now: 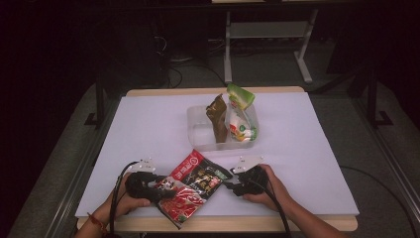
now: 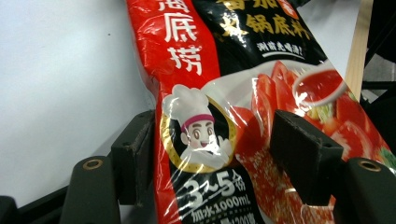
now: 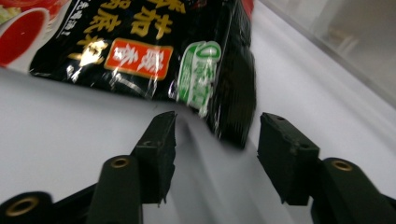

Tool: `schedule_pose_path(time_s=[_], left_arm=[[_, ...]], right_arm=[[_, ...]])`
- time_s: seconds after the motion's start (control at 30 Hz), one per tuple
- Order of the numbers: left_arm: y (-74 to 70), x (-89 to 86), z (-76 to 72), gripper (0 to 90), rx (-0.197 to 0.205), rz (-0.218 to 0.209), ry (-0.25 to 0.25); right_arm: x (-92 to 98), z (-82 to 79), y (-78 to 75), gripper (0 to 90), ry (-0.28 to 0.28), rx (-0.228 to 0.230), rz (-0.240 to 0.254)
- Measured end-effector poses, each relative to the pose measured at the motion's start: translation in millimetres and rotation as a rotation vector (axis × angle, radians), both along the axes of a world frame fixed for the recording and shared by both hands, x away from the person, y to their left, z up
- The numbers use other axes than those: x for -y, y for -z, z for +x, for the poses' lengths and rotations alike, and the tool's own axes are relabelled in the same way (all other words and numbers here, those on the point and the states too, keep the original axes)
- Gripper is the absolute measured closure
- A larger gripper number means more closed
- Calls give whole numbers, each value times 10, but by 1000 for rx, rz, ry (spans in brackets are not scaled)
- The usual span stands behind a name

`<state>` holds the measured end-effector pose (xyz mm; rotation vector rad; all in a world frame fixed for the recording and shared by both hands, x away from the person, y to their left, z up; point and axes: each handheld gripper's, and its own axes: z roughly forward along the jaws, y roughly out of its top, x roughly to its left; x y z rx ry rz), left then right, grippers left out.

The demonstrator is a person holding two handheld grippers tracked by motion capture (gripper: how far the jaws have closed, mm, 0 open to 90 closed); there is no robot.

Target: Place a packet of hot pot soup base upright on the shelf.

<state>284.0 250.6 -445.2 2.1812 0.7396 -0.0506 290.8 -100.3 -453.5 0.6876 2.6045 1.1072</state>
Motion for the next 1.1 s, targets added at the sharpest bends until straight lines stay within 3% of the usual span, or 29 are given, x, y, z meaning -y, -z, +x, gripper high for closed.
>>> schedule_pose_path(time_s=[0.07, 0.17, 0.3, 0.47, 0.6, 0.87, 0.97, 1.1], left_arm=[[5, 36, 4, 329, 4, 7, 1], [2, 82, 15, 326, 3, 14, -1], [-1, 163, 28, 325, -9, 16, 1], [-53, 336, 11, 323, 24, 61, 10], [-69, 440, 24, 302, 28, 63, 12], [-50, 501, 211, 161, -8, 17, 54], [-45, 550, 299, 143, -46, -8, 75], [-61, 612, 349, 134, -80, -52, 115]], right_arm=[[-36, 20, -13, 516, -9, 19, -19], [-47, 19, -20, 678, -41, 26, -24], [-17, 20, -26, 828, -42, 48, -16], [55, 58, -40, 853, 13, 52, 5], [136, 71, -90, 862, 54, 96, 53], [164, -25, -239, 874, 15, 201, 125], [164, -41, -263, 876, 5, 218, 127], [197, -118, -348, 885, -27, 268, 192]])
